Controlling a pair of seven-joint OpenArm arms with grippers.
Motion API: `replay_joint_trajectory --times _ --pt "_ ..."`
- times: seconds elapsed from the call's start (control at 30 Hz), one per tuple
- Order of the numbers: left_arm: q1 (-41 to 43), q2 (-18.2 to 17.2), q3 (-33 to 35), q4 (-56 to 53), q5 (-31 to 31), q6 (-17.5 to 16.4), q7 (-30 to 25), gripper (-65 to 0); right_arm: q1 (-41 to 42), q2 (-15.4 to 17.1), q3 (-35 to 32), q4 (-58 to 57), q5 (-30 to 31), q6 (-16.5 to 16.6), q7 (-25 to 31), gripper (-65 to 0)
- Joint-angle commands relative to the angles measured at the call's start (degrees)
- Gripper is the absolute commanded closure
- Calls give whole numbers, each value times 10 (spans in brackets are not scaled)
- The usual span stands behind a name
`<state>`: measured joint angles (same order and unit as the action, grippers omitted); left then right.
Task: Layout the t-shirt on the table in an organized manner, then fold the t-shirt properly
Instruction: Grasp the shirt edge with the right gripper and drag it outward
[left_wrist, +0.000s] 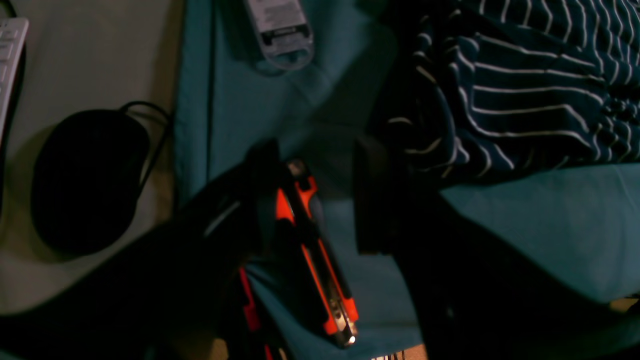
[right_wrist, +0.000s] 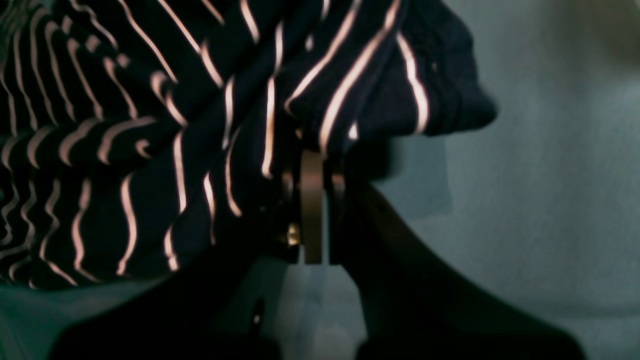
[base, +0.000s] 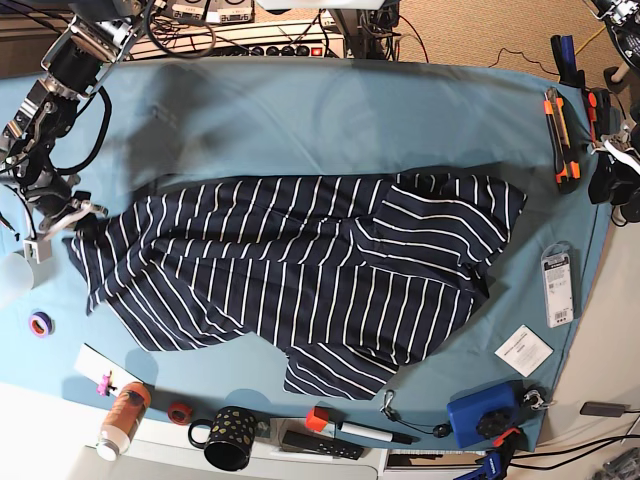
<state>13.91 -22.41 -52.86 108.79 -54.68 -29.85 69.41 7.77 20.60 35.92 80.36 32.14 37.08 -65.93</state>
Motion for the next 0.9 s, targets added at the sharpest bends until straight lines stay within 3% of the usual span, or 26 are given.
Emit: replay_joint_trajectory --times 0.0,0.17,0.3,0.47,0.57,0.87 --pt "-2 -12 -4 9 -11 0 -7 -249 12 12 2 9 13 0 10 0" --pt "-2 -12 -3 9 -11 0 -8 -249 0 12 1 9 13 29 -20 0" --pt "-2 -12 -3 9 -11 0 -8 -249 -13 11 1 9 12 29 -18 -81" --pt "-2 -12 -3 9 -11 0 -8 -249 -24 11 1 9 13 29 -8 -79" --pt "-2 -12 -3 9 -11 0 -8 -249 -24 12 1 9 12 20 2 0" --pt "-2 -12 -4 9 -11 0 -8 -249 -22 12 2 10 12 20 31 0"
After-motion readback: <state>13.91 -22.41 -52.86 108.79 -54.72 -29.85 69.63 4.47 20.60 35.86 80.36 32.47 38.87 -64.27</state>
